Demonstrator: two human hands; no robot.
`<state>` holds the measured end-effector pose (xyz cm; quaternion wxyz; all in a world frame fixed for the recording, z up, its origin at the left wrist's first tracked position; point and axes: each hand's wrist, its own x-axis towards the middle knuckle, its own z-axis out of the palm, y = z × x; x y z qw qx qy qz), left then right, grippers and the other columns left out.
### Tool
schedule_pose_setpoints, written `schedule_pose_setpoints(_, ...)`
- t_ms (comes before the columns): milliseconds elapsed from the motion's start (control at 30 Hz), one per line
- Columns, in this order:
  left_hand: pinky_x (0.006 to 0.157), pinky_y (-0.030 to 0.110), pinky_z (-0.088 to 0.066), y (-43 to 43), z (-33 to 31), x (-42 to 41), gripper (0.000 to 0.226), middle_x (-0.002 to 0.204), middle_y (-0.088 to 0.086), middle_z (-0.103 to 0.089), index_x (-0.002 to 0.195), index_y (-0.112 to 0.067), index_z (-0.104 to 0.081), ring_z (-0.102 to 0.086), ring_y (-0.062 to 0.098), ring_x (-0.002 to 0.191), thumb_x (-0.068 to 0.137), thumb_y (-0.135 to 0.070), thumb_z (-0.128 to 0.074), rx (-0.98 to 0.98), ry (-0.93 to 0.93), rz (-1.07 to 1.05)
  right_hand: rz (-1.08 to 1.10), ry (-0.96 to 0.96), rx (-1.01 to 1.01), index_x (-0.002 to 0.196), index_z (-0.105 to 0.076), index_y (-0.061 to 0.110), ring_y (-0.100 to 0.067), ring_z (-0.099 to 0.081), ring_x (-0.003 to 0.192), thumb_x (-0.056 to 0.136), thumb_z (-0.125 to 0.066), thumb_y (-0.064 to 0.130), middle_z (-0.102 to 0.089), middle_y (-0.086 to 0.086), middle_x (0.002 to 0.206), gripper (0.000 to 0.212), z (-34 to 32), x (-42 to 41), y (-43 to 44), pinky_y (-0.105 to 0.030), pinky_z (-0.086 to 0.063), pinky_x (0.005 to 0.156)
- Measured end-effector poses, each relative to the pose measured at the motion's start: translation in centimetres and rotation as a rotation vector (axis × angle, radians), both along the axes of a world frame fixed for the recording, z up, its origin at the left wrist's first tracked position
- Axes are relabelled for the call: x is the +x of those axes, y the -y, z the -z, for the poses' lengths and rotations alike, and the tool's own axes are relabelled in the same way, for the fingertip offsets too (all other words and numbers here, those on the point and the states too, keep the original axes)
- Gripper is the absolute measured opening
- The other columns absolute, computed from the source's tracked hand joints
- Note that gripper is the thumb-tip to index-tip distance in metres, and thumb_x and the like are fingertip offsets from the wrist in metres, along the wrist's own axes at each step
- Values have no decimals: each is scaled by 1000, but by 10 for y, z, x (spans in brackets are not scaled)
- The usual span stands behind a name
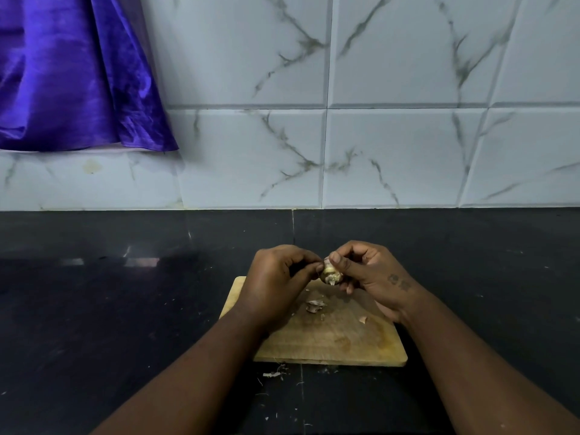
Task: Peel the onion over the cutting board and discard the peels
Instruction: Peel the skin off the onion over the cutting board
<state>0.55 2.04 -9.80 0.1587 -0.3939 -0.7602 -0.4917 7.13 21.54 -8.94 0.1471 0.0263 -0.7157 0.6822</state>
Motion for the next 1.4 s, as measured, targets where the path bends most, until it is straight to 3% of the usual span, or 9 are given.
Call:
schedule_pose_setpoints(233, 69, 22, -59, 0, -1, 2, 9, 85, -9, -78, 98, -20, -85, -72, 3, 78, 92, -14, -82, -61, -76, -24, -9, 9, 19, 93, -73, -5, -20, -60, 56, 81, -79, 24, -69, -21, 81, 32, 0, 1, 2, -22, -52, 47)
schedule_pose_setpoints(433, 81, 36, -66, -3, 3, -2, 18, 96, -7, -80, 106, -17, -84, -77, 9, 91, 95, -4, -77, 81, 25, 22, -7, 83, -143, 95, -71, 3, -16, -62, 56, 86, -75, 31, -69, -13, 80, 30, -5, 1, 5, -21, -52, 49)
schedule_pose_setpoints(567, 87, 27, -64, -5, 2, 0, 25, 104, -9, -81, 113, -17, -83, -77, 4, 98, 92, -2, -79, 103, 20, 35, -112, 151, -321, 92, -66, 13, -15, -68, 73, 92, -71, 27, -71, -9, 87, 15, -6, 0, 3, -22, -60, 58)
schedule_pose_setpoints(700, 87, 26, -63, -5, 4, -2, 26, 103, -8, -81, 111, -17, -83, -77, 4, 98, 90, -1, -81, 127, 1, 4, -188, 152, -419, 108, -67, 3, -19, -71, 85, 89, -69, 25, -72, -14, 98, 28, -6, 0, 4, -25, -65, 67)
schedule_pose_setpoints(767, 84, 24, -63, -5, 5, -3, 24, 101, -9, -81, 110, -17, -83, -77, 4, 96, 90, -4, -82, 145, -5, -13, -210, 144, -424, 118, -70, -2, -22, -71, 92, 90, -65, 24, -72, -18, 107, 38, -6, 0, 4, -26, -65, 71)
schedule_pose_setpoints(867, 82, 23, -63, -4, 5, -3, 21, 100, -9, -81, 109, -16, -84, -77, 4, 94, 90, -5, -82, 162, -5, -22, -233, 138, -442, 117, -75, 2, -23, -71, 94, 92, -63, 22, -73, -20, 111, 34, -7, 0, 5, -26, -65, 73)
schedule_pose_setpoints(1067, 81, 36, -67, -4, 6, -4, 18, 97, -5, -83, 104, -15, -85, -79, 6, 91, 90, -5, -83, 193, 6, -46, -218, 107, -406, 130, -66, -2, -30, -70, 106, 92, -63, 21, -69, -26, 125, 45, -6, -1, 6, -28, -65, 82)
schedule_pose_setpoints(1300, 73, 33, -66, -4, 3, 0, 14, 88, -7, -82, 100, -17, -86, -77, 4, 80, 90, -8, -83, 137, -45, -125, -192, 55, -346, 126, -70, 0, -27, -74, 104, 93, -65, 16, -72, -21, 122, 36, -4, -1, 7, -28, -64, 82)
schedule_pose_setpoints(1400, 70, 27, -64, -5, 0, 3, 13, 85, -9, -81, 98, -19, -85, -75, 3, 77, 90, -9, -83, 114, -80, -145, -187, 35, -339, 124, -72, 1, -30, -72, 109, 94, -66, 11, -73, -22, 123, 33, -3, -2, 6, -36, -65, 88)
